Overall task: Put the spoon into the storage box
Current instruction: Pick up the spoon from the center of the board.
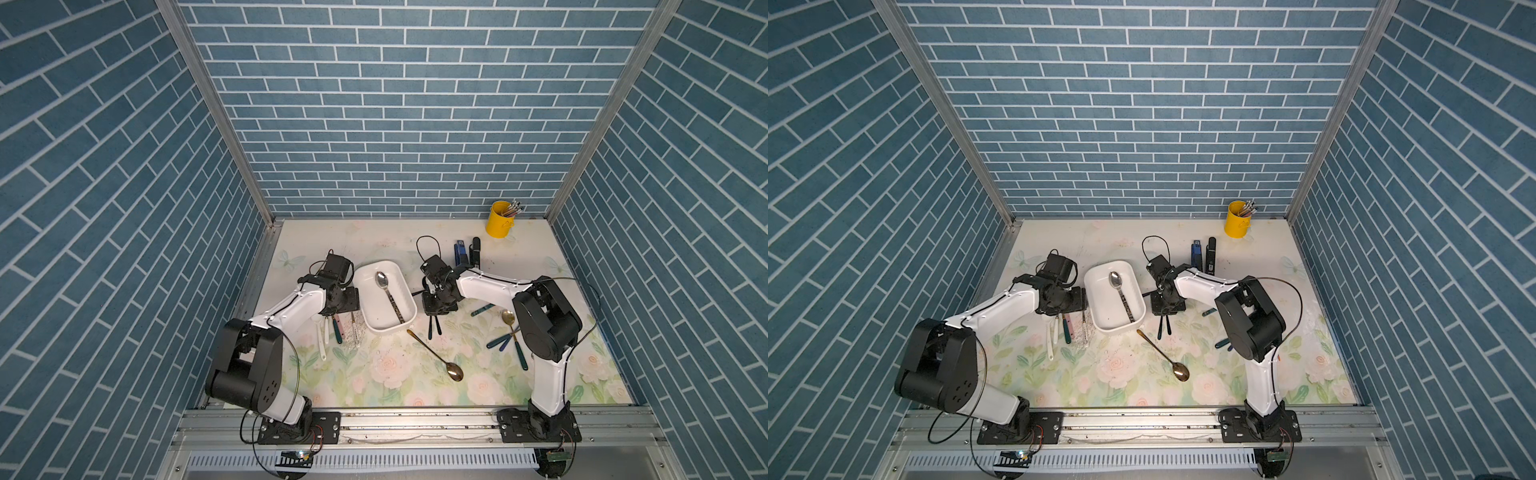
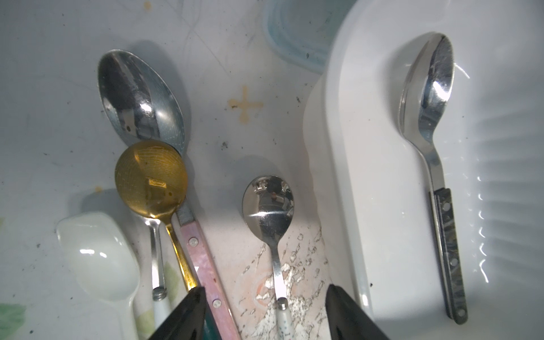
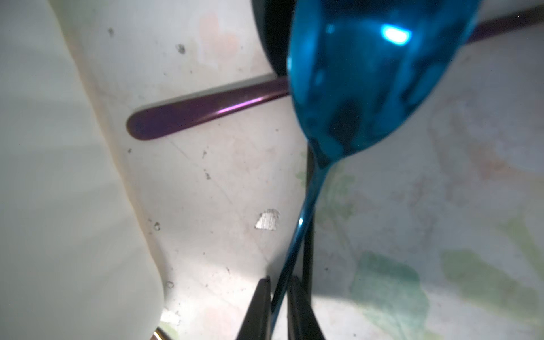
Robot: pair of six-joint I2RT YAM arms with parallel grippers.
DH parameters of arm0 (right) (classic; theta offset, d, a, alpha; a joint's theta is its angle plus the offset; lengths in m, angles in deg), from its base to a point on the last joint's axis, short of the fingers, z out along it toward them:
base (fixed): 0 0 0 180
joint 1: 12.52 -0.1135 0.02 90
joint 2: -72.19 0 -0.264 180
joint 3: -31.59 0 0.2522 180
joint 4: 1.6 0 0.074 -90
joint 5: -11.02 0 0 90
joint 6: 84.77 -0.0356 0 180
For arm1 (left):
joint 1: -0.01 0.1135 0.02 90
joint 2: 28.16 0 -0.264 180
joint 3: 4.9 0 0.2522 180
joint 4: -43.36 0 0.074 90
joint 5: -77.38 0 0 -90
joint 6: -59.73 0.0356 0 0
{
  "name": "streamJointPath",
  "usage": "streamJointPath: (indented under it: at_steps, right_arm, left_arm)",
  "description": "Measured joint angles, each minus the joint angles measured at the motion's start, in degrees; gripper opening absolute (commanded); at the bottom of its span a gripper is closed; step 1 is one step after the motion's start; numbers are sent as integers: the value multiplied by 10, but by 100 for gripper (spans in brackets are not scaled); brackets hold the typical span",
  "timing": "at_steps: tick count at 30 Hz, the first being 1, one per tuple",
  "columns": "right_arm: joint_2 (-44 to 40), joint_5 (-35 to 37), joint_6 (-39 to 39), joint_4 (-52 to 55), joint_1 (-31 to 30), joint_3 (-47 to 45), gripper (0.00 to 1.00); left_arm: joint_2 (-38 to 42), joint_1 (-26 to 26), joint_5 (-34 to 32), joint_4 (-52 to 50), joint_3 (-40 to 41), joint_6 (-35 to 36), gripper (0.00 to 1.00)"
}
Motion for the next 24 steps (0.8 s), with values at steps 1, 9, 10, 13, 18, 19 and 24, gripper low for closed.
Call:
streamJointPath:
  at_steps: [1,9,10,13,18,19,24]
  right_arm:
    - [-2,1,1,-2,0,-3,7]
    - [-17,10,2,-5,-1,-19,6]
    - [-20,15,2,-2,-1,-20,5]
    - [-30,26,2,11,-1,-22,5]
    - [-59,37,3,26,-1,-18,3]
    - [-64,38,3,31,-1,-14,3]
    - [-76,43,17,49,-1,27,2]
  left_arm:
    - [0,0,0,0,-1,0,70]
    - [-3,0,1,-6,-23,0,70]
    - [-3,0,1,-7,-26,0,70]
    - [-5,0,5,-7,-33,-1,70]
    - [-10,0,14,-6,-37,-8,70]
    - [-10,0,14,-6,-37,-10,70]
    - [-10,0,19,-5,-37,-20,70]
